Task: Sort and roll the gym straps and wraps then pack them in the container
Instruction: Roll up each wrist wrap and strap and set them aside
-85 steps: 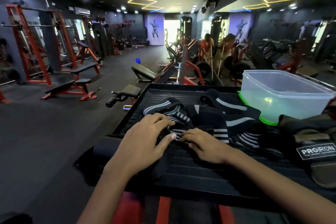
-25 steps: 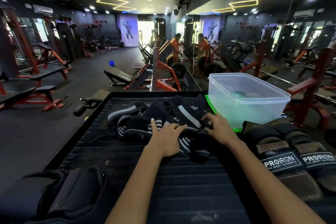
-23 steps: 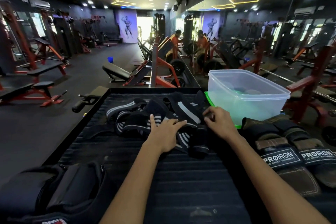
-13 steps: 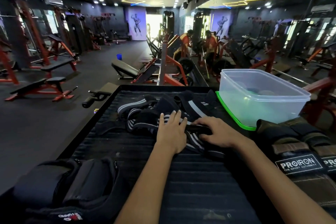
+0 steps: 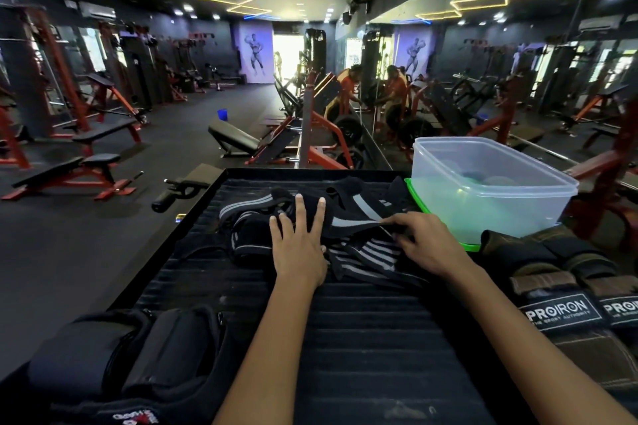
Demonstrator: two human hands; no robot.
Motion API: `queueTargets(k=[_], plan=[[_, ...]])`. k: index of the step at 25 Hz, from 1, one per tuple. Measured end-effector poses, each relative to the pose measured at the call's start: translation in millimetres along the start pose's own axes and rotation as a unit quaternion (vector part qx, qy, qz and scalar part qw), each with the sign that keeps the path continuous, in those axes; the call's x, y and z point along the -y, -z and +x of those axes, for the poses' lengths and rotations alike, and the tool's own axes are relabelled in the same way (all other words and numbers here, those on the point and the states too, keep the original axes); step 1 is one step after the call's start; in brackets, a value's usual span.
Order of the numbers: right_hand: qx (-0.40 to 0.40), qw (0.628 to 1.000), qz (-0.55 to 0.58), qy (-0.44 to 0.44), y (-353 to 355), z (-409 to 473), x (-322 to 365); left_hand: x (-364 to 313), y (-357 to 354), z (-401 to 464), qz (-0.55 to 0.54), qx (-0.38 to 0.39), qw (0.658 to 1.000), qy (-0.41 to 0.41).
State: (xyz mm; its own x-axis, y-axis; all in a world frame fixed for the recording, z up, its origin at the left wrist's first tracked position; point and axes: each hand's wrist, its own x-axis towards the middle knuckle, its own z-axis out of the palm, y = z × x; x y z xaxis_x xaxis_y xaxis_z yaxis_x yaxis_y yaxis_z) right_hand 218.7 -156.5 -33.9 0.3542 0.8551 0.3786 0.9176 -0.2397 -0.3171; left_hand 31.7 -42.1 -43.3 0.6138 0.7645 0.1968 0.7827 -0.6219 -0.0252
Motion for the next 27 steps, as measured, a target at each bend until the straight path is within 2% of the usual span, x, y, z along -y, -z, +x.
queueTargets(k=[4, 7, 9, 11, 15, 21, 24, 27], plan=[[-0.044, 0.998, 0.007, 0.034, 7, 0, 1, -6, 9, 2, -0.086, -0.056, 0.992, -0.073], [-0.116, 0.989, 0.053, 0.08, 14, 0, 10, -15, 12, 4, -0.178, -0.101, 0.965, -0.163], [-0.13, 0.983, 0.04, 0.126, 14, -3, 18, -27, 13, 0, -0.227, -0.135, 0.944, -0.197], [-0.124, 0.981, 0.033, 0.148, 12, -4, 22, -32, 14, -1, -0.254, -0.18, 0.932, -0.187], [-0.025, 0.991, 0.119, 0.053, 14, -3, 23, -28, 17, -3, -0.29, -0.21, 0.924, -0.138], [-0.043, 0.991, 0.126, -0.007, 17, -5, 24, -37, 19, -3, -0.314, -0.228, 0.916, -0.099], [-0.059, 0.99, 0.127, -0.021, 15, -7, 21, -34, 14, -2, -0.274, -0.214, 0.93, -0.118], [-0.042, 0.993, 0.111, 0.007, 13, -8, 21, -33, 9, -3, -0.222, -0.205, 0.937, -0.176]])
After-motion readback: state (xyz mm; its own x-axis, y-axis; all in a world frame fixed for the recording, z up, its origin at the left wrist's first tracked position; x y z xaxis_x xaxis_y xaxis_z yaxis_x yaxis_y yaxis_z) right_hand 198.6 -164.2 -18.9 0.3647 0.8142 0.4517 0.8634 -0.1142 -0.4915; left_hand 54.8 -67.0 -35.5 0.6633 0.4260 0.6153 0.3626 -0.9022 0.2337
